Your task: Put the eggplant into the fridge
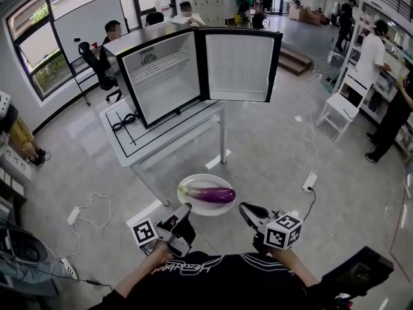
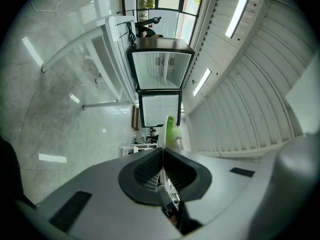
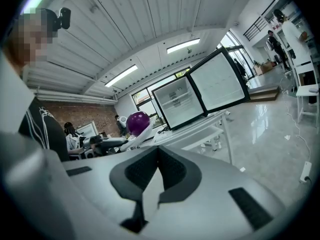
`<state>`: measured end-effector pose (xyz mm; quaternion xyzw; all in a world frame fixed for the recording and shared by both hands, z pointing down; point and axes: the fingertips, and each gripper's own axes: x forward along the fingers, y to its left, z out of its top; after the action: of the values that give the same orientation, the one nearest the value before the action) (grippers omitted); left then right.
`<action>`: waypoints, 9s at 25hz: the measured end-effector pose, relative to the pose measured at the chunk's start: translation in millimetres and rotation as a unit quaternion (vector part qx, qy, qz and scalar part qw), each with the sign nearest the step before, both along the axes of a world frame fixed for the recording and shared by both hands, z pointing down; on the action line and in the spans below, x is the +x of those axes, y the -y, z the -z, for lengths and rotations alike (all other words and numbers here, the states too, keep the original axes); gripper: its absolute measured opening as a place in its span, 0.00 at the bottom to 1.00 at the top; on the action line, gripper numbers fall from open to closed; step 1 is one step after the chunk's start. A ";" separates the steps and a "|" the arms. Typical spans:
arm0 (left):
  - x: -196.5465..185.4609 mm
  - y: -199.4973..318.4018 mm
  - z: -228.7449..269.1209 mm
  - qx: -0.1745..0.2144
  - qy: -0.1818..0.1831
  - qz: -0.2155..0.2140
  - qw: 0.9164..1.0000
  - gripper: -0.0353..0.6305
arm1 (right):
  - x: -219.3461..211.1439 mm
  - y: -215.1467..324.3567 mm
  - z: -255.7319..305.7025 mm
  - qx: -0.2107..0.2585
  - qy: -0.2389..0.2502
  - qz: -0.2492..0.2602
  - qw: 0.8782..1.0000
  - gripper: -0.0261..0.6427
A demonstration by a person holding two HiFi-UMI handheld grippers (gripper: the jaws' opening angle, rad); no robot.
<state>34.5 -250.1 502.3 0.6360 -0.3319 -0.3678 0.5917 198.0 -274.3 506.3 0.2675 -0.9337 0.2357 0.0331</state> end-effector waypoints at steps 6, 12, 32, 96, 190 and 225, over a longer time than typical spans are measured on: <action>-4.2 4.9 -3.5 -0.005 -0.003 0.010 1.000 0.08 | -5.1 8.2 -3.2 -0.003 0.000 0.007 1.000 0.05; -10.6 29.6 -9.3 -0.011 -0.007 0.010 1.000 0.08 | -10.4 31.4 -4.5 -0.003 0.001 0.006 1.000 0.05; -50.2 242.1 -9.9 -0.017 -0.011 -0.010 1.000 0.08 | -52.1 228.3 -6.8 -0.017 -0.009 -0.010 1.000 0.05; -283.6 583.2 -63.4 -0.120 0.054 0.262 0.956 0.08 | -291.6 554.2 -35.5 -0.034 -0.060 0.259 0.963 0.05; -154.2 418.6 70.7 0.190 0.510 0.030 0.838 0.06 | -263.0 431.0 39.2 0.090 -0.052 0.279 0.955 0.05; -121.4 369.4 39.2 0.197 0.530 -0.011 0.824 0.06 | -247.6 375.6 21.9 0.085 -0.057 0.288 0.952 0.05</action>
<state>-86.9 -619.5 463.2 0.8395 -0.5082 -0.0248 0.1905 -49.7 -649.9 484.4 0.0018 -0.9842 0.1202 0.1298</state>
